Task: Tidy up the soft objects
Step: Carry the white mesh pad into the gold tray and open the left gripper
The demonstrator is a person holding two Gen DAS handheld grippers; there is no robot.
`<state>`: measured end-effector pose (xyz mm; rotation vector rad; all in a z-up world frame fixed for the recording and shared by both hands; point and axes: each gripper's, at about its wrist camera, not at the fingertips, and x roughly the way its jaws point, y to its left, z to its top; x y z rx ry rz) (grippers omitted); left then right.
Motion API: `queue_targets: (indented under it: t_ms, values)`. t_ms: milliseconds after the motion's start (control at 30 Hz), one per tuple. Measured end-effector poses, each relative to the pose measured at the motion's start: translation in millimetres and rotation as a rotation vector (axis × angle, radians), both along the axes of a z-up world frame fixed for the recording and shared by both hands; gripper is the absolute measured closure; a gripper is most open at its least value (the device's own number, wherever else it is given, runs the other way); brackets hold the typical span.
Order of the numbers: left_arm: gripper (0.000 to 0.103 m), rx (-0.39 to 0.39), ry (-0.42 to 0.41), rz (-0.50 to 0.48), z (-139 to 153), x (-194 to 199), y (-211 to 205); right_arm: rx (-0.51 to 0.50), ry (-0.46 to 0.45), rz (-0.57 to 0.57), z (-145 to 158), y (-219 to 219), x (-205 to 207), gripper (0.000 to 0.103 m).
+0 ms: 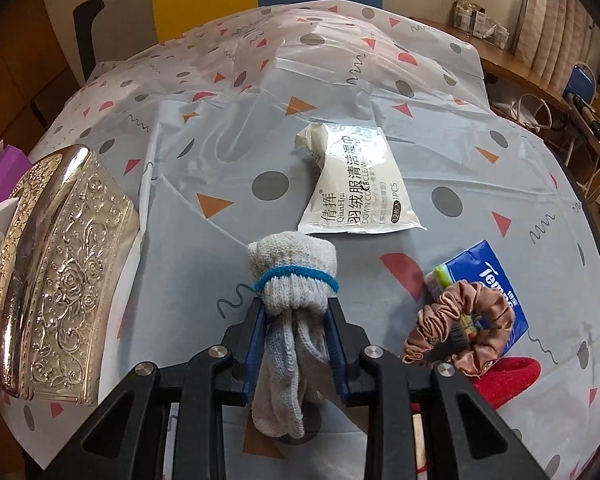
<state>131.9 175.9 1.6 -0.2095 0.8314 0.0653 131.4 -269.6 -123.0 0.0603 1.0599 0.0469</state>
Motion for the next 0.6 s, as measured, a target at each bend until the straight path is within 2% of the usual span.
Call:
queue_targets:
  t_ms: [233,367,533,600]
  values:
    - [0.068,-0.048,0.002,0.107,-19,-70,55,-0.045,-0.016,0.013,-1,6,-1,0.074]
    - [0.068,-0.056,0.049,0.141,-41,-98,69,-0.055,-0.023,0.02,-1,7,-2,0.074]
    - [0.068,-0.104,0.143,0.179,-80,-107,79,-0.082,-0.028,0.028,-1,12,-3,0.075]
    - [0.067,-0.124,0.162,0.163,-87,-102,78,-0.087,-0.029,0.03,-2,13,-3,0.074]
